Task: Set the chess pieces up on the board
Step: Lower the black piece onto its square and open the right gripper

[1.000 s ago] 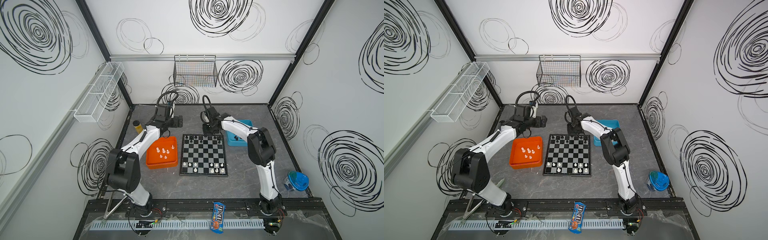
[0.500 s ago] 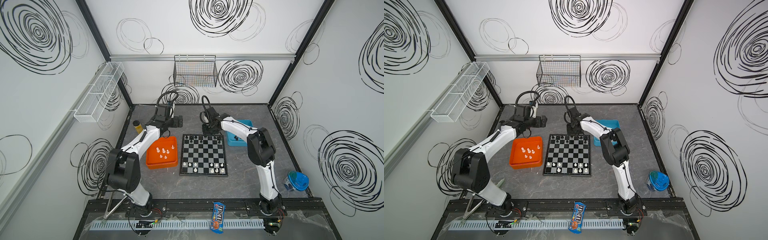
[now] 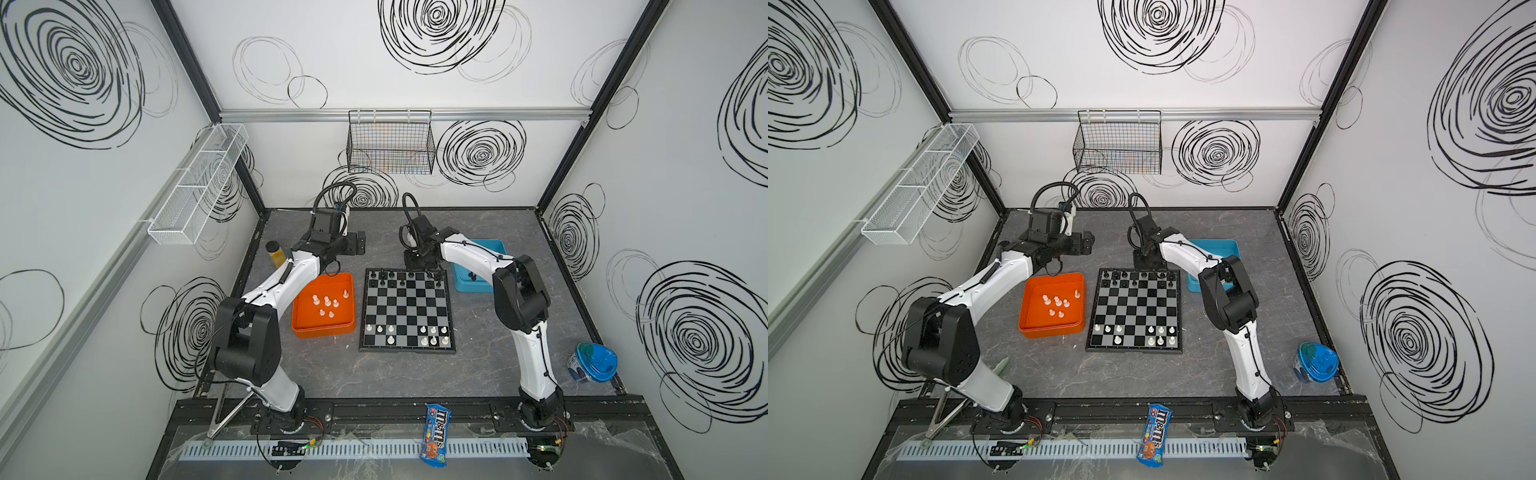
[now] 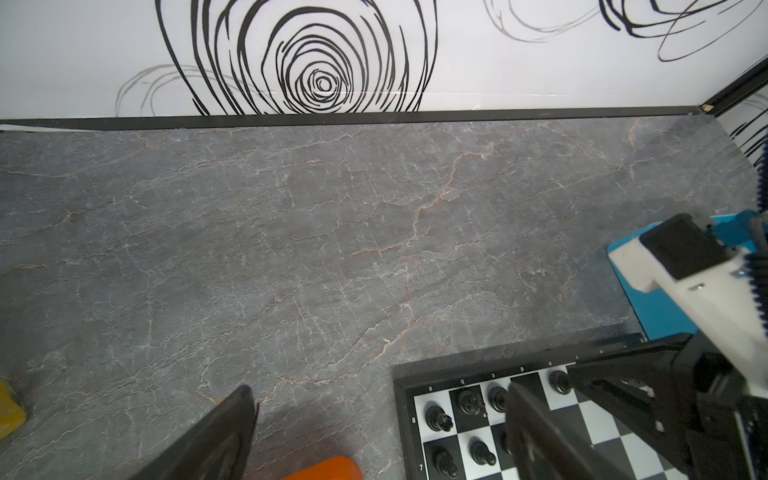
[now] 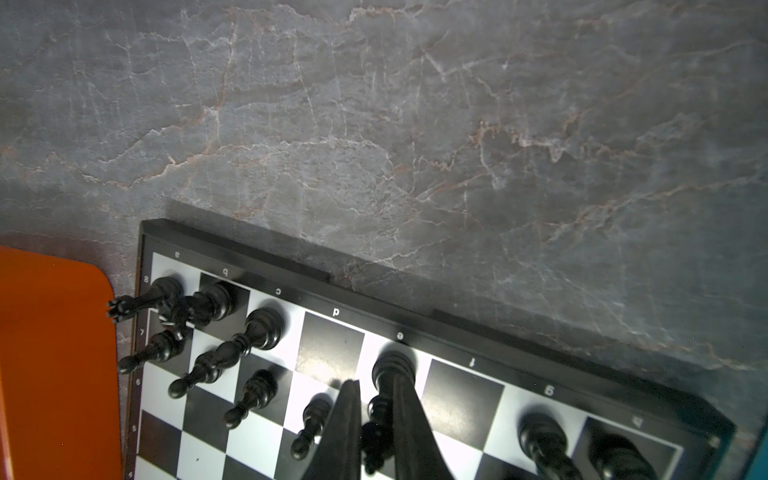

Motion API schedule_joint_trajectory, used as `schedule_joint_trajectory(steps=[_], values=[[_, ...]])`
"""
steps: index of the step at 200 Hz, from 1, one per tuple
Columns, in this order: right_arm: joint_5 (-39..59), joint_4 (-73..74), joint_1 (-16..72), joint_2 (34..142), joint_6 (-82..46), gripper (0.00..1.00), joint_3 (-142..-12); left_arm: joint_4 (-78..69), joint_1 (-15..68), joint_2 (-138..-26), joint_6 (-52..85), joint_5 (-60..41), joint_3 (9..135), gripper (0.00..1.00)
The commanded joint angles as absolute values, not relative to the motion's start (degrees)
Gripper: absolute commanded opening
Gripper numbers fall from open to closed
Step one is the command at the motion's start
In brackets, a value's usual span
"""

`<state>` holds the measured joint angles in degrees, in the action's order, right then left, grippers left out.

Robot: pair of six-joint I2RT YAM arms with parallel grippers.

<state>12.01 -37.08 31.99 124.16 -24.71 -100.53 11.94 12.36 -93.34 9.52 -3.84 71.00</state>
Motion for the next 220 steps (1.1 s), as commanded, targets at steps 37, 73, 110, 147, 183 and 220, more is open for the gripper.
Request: schedule_joint_trajectory(steps=[37, 73, 110, 147, 183, 220], values=[[11.14, -38.79, 32.53, 125.16, -24.61, 0.16, -101.87, 10.69, 11.77, -93.69, 10.16, -4.39, 72.29, 0.96], [11.41, -38.78, 32.68, 124.88, -24.69, 0.16, -102.11, 10.65, 11.77, -93.69, 10.14, -4.37, 72.26, 0.96], [11.47, -39.02, 32.87, 124.81, -24.70, 0.17, -102.09, 10.70, 11.75, -93.69, 10.19, -4.39, 72.26, 0.96], [11.52, -39.18, 33.09, 124.66, -24.76, 0.17, -102.05, 10.72, 11.76, -93.69, 10.19, -4.39, 72.25, 0.96], [10.81, -39.20, 33.09, 124.72, -24.70, 0.18, -102.02, 10.69, 11.77, -93.69, 10.28, -4.47, 72.25, 0.96], [9.56, -39.63, 33.11, 124.74, -24.70, 0.18, -102.09, 10.72, 11.78, -93.60, 10.21, -4.44, 72.20, 0.96]])
